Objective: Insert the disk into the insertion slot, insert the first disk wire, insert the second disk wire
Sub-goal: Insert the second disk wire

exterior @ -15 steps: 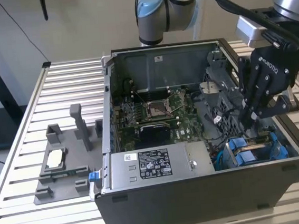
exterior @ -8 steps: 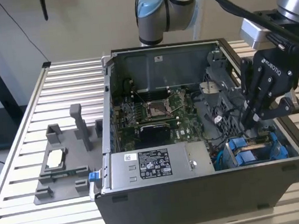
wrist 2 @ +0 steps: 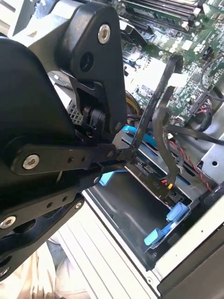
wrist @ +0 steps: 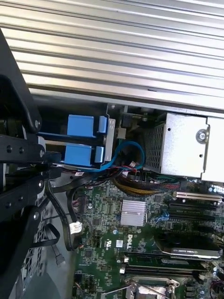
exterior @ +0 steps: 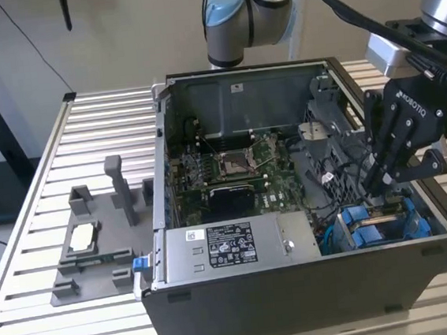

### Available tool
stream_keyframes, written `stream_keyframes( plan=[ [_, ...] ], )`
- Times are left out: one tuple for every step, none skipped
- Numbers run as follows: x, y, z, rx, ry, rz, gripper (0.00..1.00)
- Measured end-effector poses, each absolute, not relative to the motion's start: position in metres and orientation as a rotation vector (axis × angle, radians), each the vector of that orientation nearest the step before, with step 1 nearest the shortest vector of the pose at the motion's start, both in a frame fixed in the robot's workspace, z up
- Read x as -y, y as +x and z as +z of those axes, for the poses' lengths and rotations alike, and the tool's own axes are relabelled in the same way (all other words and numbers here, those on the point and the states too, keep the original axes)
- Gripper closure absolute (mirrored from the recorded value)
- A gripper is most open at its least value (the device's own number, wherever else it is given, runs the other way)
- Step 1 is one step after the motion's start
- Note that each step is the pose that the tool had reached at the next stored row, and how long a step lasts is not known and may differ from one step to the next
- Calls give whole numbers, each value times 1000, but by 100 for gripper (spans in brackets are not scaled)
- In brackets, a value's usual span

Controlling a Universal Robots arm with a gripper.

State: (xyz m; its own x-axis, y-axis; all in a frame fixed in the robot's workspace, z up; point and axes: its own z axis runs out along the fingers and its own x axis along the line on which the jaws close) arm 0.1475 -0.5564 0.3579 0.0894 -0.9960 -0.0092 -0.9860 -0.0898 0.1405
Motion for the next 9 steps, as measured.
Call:
stream_keyframes(
  plan=[
    [556, 148, 358, 2050, 2244, -155, 84],
    [557, 148, 357, 2050, 2244, -155, 84],
    [557, 148, 357, 2050, 2244, -155, 84],
    [557, 148, 356, 2050, 2244, -155, 84],
    [558, 149, 356, 2050, 2244, -155, 84],
    [559, 149, 355, 2050, 2244, -155, 84],
    [559, 149, 354, 2050, 2244, -155, 84],
    [560, 149, 354, 2050, 2244, -155, 84],
    [561, 150, 353, 2050, 2244, -155, 84]
  ],
)
